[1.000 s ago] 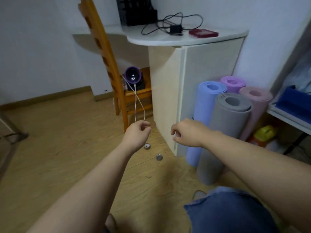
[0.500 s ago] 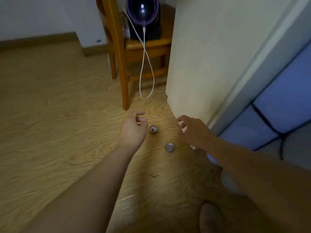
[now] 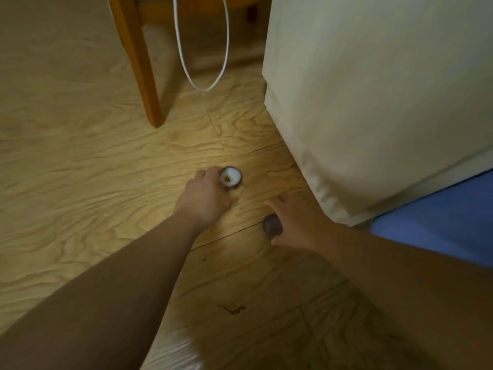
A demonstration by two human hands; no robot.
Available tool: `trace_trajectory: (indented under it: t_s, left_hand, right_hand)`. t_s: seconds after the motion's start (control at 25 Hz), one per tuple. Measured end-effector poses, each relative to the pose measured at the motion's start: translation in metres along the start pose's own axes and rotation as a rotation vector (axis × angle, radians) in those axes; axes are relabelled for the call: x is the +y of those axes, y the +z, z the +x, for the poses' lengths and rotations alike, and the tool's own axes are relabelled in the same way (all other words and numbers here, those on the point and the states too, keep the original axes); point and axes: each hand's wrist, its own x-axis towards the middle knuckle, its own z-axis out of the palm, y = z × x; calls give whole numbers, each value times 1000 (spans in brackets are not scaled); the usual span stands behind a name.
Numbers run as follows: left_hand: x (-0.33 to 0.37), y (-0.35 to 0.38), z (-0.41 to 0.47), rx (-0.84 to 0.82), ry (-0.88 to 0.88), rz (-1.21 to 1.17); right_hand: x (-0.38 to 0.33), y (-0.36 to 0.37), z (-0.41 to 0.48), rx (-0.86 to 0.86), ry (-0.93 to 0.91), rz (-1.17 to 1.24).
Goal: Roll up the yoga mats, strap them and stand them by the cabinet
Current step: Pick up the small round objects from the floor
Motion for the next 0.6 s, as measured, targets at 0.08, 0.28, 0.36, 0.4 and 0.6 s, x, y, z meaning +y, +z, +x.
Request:
trace_trajectory:
  t_s: [0.08, 0.28, 0.36, 0.4, 0.6]
  left_hand:
    - [-7, 16, 19, 14, 20, 90]
    - [-15, 41, 49, 64, 54, 159]
    - [-14, 45, 58, 99, 59, 189]
    - [-15, 45, 61, 115, 56, 197]
    - [-16, 42, 48, 190, 44, 48]
  right_hand:
    - [5, 7, 12, -20, -63, -74]
    - [13, 23, 24, 47, -151, -106]
    - [13, 26, 24, 99, -169, -97]
    - [12, 28, 24, 118, -167, -87]
    - [14, 36, 23, 126, -90, 68]
